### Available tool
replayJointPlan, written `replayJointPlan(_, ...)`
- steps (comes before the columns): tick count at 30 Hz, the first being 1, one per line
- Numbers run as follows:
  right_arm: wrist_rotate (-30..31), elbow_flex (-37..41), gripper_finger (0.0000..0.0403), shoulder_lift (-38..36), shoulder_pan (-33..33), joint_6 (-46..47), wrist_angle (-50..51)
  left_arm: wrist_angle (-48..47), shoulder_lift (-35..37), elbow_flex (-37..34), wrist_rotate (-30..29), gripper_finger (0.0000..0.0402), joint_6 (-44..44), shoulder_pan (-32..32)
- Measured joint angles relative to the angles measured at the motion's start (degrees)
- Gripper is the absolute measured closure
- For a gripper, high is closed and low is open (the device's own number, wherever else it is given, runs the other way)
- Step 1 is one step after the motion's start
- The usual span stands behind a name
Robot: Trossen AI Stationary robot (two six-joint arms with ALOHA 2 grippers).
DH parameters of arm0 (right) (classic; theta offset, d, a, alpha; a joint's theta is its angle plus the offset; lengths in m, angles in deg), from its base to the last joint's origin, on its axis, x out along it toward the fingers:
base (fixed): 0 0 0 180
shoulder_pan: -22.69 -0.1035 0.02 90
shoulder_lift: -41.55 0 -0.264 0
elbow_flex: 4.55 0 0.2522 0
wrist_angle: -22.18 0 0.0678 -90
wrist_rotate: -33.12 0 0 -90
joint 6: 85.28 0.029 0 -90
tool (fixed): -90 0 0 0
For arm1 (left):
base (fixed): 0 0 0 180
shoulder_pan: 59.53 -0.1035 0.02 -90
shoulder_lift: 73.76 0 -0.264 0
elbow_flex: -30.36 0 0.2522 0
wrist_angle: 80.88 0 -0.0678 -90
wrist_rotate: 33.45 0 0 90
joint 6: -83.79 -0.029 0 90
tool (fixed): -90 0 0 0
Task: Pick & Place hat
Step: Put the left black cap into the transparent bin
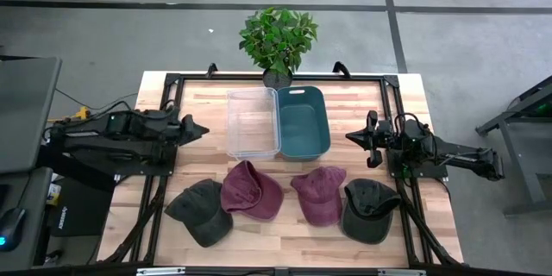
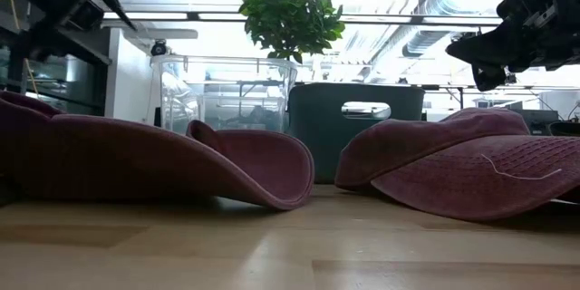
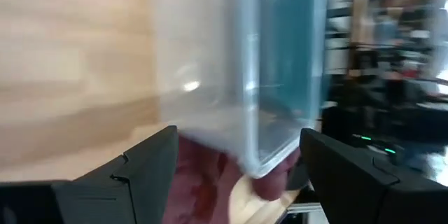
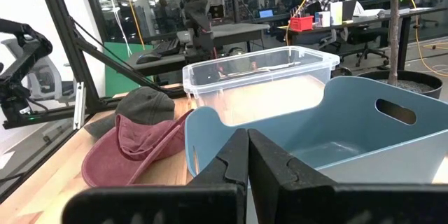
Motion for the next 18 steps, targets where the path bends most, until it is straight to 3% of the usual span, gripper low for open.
replayJointPlan(7, 0.00, 0.00, 0.0402, 0.00, -0.01, -0.01, 0.00, -13.27, -10.81, 9.00, 3.84, 0.0118, 8.42, 0.02)
replayJointPlan(13, -0.02, 0.00, 0.0402, 0.00, 0.00, -0.02, 0.00, -17.38, -17.85, 12.90, 6.79, 0.0118, 14.20, 0.53)
replayJointPlan(18, 0.00, 0.00, 0.0402, 0.00, -0.02, 0.00, 0.00, -16.99, -22.42, 13.18, 7.60, 0.0118, 23.25, 6.70)
